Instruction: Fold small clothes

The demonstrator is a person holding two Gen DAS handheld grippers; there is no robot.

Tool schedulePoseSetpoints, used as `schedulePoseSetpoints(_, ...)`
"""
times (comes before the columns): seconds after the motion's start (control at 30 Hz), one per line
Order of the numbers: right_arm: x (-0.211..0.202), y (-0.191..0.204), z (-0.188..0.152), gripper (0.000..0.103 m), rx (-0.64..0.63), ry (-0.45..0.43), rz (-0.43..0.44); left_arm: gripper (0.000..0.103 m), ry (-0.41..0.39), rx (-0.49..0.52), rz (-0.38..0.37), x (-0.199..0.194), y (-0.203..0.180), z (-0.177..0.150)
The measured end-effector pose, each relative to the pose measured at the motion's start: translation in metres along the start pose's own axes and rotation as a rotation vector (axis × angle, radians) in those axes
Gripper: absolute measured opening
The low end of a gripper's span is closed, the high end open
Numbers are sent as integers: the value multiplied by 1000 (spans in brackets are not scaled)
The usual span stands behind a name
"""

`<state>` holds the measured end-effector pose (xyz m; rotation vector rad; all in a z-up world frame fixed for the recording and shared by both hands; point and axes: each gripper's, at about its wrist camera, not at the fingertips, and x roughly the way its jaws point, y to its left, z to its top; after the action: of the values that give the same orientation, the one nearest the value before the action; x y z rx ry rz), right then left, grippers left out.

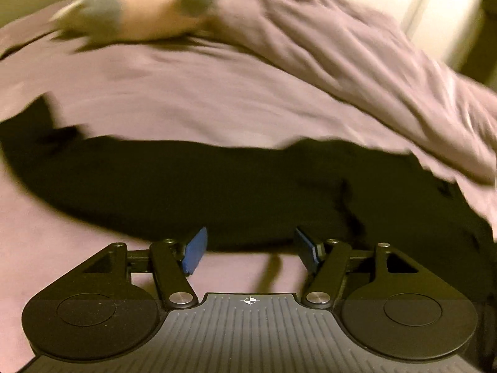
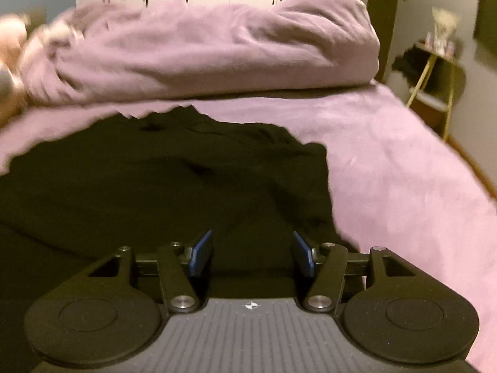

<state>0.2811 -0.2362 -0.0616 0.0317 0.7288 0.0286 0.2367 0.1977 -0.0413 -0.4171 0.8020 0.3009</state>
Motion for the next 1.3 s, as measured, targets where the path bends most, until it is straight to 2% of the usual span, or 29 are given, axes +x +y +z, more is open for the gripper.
schedulePoseSetpoints(0.1, -25, 0, -20, 56, 63, 13, 47, 69, -25, -138, 81, -9, 55, 5)
schedulePoseSetpoints(0.17, -37, 1, -33, 56, 95, 28, 77, 66, -26, -271, 130, -10, 96, 8)
schedulePoseSetpoints(0.23, -43, 4, -41, 56, 94, 51, 84, 58, -55, -380, 110, -8, 126, 10)
schedulePoseSetpoints(0.27, -45, 7, -44, 57, 82, 51, 83, 51, -68, -445, 100, -7, 140, 12)
schedulePoseSetpoints(0.33, -47, 12, -46, 56, 49, 52, 66, 50, -121, -542, 66, -5, 158, 17)
schedulePoseSetpoints(0.43, -46, 13, -44, 56, 59, 60, 57, 44, -155, -599, 101, 7, 172, 26)
schedulePoseSetpoints(0.53, -45, 10, -39, 56, 92, 58, 58, 31, -181, -684, 89, 17, 187, 27)
schedulePoseSetpoints(0.6, -44, 10, -40, 56, 97, 59, 50, 7, -182, -713, 101, 20, 193, 25)
schedulePoseSetpoints(0.63, -44, 10, -41, 56, 99, 63, 48, 7, -178, -708, 114, 21, 194, 26)
schedulePoseSetpoints(0.73, -42, 8, -43, 56, 109, 68, 48, 5, -199, -608, 150, 15, 180, 30)
schedulePoseSetpoints(0.87, -45, 5, -43, 56, 122, 60, 55, 5, -270, -303, 132, -3, 116, 45)
schedulePoseSetpoints(0.97, -49, 3, -41, 56, 136, 50, 59, 5, -341, -29, 18, -24, 34, 51)
schedulePoseSetpoints(1.07, -55, -1, -41, 56, 152, 31, 61, 6, -380, 240, -160, -45, -61, 38)
schedulePoseSetpoints(1.13, -59, -3, -41, 56, 164, 22, 61, 16, -363, 412, -264, -52, -119, 15)
schedulePoseSetpoints(1.2, -61, -5, -41, 56, 172, 21, 63, 55, -318, 568, -334, -48, -166, -16)
schedulePoseSetpoints(1.23, -63, -7, -42, 56, 176, 21, 63, 60, -285, 614, -349, -43, -182, -32)
schedulePoseSetpoints(1.3, -65, -12, -42, 56, 185, 22, 66, 58, -227, 634, -351, -36, -193, -56)
